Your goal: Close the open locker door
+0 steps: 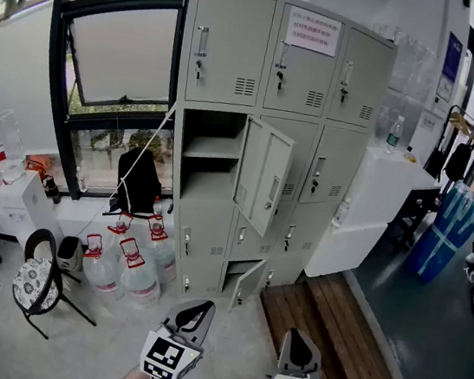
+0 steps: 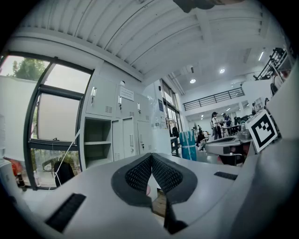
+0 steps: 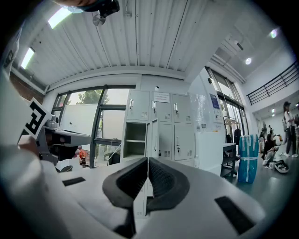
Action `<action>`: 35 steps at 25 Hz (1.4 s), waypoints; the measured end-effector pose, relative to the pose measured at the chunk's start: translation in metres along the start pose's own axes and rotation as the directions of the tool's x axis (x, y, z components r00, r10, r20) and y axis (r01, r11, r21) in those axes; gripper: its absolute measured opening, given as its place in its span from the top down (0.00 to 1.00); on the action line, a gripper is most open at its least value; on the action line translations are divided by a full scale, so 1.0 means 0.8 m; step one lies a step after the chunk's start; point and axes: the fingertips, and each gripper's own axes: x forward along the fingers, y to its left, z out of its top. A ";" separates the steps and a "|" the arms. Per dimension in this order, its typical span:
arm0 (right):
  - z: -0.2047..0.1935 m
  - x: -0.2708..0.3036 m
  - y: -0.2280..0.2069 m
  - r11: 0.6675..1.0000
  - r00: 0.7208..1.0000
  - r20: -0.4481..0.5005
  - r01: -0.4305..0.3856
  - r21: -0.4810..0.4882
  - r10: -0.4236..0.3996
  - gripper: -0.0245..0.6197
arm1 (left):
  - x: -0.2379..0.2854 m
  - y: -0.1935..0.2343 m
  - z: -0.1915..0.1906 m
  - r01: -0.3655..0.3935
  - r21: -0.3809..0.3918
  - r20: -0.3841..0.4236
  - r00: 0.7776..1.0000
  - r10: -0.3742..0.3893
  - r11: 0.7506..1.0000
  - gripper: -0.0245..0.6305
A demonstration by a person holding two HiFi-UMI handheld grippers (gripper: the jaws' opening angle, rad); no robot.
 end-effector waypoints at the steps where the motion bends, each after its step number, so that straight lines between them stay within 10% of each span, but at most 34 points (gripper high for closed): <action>1: 0.000 0.000 0.000 1.000 1.000 -0.003 -0.002 0.000 0.002 0.93 | 0.001 0.000 0.000 -0.001 0.000 -0.001 1.000 0.001 1.000 0.93; 19: -0.004 0.005 -0.039 0.999 1.000 0.010 -0.015 0.031 0.015 0.93 | 0.034 -0.021 -0.003 -0.013 -0.010 -0.017 1.000 0.013 1.000 0.93; 35: -0.008 0.154 -0.168 0.999 0.999 -0.006 0.036 0.016 -0.036 0.93 | 0.258 -0.017 0.001 0.072 -0.029 -0.032 0.997 -0.073 0.997 0.93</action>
